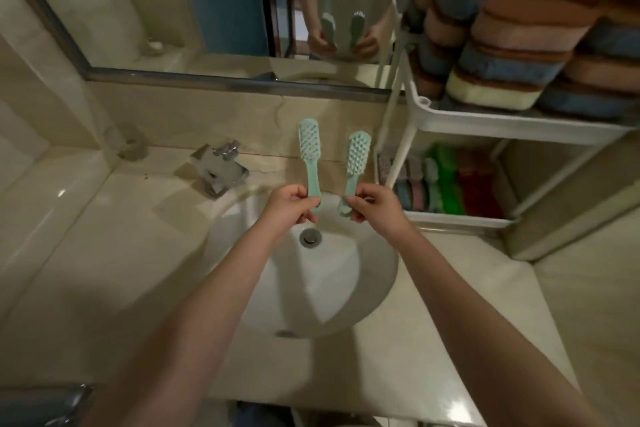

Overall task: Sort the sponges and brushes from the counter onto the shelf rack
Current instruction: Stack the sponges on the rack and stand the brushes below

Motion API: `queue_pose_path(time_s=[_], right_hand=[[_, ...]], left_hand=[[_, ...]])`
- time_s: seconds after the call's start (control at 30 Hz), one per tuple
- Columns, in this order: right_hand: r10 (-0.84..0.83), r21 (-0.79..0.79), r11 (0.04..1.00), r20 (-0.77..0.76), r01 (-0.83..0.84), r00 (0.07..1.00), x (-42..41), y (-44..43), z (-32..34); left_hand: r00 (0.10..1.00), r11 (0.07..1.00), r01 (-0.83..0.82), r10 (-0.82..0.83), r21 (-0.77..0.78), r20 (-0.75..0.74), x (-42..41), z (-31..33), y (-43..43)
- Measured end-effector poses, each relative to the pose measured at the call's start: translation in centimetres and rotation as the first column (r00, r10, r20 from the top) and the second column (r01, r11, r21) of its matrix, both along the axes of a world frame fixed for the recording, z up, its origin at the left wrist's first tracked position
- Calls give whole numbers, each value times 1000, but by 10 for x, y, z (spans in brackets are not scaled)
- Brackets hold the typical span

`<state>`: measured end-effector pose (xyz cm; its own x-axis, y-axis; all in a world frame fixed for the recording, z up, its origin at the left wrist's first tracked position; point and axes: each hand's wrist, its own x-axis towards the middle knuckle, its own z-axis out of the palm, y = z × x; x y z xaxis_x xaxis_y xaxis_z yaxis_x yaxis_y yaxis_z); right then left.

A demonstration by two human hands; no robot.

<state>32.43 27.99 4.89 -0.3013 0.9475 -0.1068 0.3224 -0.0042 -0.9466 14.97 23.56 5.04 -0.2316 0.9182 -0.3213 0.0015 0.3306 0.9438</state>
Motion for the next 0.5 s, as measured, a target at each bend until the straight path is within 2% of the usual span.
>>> queue_pose_path(time_s=[0.1, 0.27, 0.5], right_hand=[[-20, -24, 1000, -2, 20, 1000, 33, -5, -12], [-93, -22, 995, 78, 95, 993, 78, -5, -30], [-240, -7, 970, 147, 243, 960, 99, 35, -38]], left_hand=[[1000, 1000, 18, -18, -25, 5, 31, -9, 2], [999, 997, 48, -47, -68, 6, 66, -19, 8], [999, 995, 37, -38, -91, -6, 86, -10, 22]])
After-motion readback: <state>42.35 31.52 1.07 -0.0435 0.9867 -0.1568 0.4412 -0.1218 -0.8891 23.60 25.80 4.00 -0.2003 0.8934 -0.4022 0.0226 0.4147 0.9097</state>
